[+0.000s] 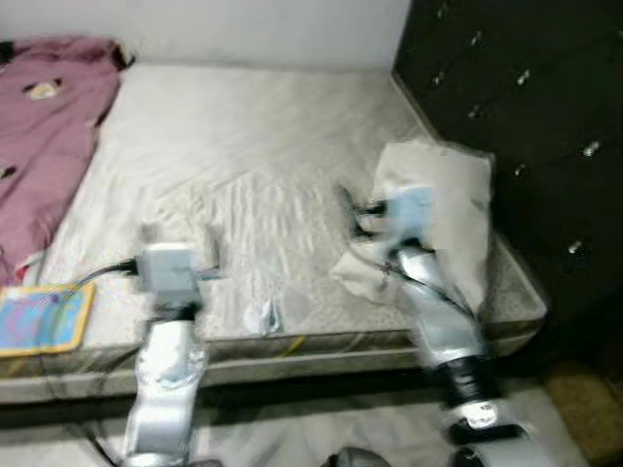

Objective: Clean up the room

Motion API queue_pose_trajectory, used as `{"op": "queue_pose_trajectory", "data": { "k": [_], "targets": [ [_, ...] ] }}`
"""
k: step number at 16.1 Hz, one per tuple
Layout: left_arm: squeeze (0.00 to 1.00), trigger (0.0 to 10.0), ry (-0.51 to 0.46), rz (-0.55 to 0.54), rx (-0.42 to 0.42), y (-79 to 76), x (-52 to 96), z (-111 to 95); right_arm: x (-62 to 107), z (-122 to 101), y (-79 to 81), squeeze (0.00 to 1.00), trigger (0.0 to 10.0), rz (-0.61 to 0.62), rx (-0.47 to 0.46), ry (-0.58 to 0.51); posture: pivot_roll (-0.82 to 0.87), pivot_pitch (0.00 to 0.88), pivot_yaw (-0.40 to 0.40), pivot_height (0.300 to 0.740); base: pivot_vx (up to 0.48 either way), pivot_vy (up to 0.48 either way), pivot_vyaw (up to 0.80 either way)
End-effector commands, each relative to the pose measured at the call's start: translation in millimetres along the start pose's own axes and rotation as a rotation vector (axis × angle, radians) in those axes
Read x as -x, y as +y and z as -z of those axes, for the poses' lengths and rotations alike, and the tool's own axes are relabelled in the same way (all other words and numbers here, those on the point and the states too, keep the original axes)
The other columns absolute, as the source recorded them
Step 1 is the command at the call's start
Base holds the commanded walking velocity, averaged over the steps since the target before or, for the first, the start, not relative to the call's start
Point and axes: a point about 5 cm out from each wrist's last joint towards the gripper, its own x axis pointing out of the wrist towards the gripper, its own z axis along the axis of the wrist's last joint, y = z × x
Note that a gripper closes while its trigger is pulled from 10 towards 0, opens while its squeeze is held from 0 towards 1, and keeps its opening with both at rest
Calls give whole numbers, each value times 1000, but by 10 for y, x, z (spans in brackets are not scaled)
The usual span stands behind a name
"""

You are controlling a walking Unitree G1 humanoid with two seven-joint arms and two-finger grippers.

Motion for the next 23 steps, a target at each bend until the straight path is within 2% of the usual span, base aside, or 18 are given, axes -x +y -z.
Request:
{"op": "queue_pose_trajectory", "data": {
  "k": [1, 6, 8, 15, 18, 19, 23],
  "targets": [
    [0, 10000, -12, -29, -24, 119, -19, -12, -58, -91, 158, 0, 10000, -43, -17, -36, 27, 13, -97, 740, 266, 0, 0],
    [0, 10000, -8, -48, -24, 128, -33, -5, -61, -90, 146, 0, 10000, -35, -23, -44, 28, 10, -93, 740, 0, 0, 0],
    [0, 10000, -11, -45, -31, 119, -36, -11, -66, -100, 157, 0, 10000, -51, 32, -49, 28, 10, -93, 740, 0, 0, 0],
    [0, 10000, -11, -32, -46, 96, -37, -12, -66, -95, 128, 0, 10000, -30, 22, -47, 28, 11, -93, 740, 0, 0, 667],
    [0, 10000, -10, -32, -39, 89, -38, -9, -64, -91, 121, 0, 10000, -19, -7, -45, 25, 11, -93, 740, 0, 0, 0],
    [0, 10000, -9, -34, -37, 91, -39, -7, -61, -93, 139, 0, 10000, -26, -51, -44, 24, 11, -94, 740, 0, 0, 0],
    [0, 10000, -9, -35, -32, 95, -47, -6, -56, -152, 160, 0, 10000, -52, -41, -83, 24, 10, -92, 740, 0, 0, 0]
  ]
}}
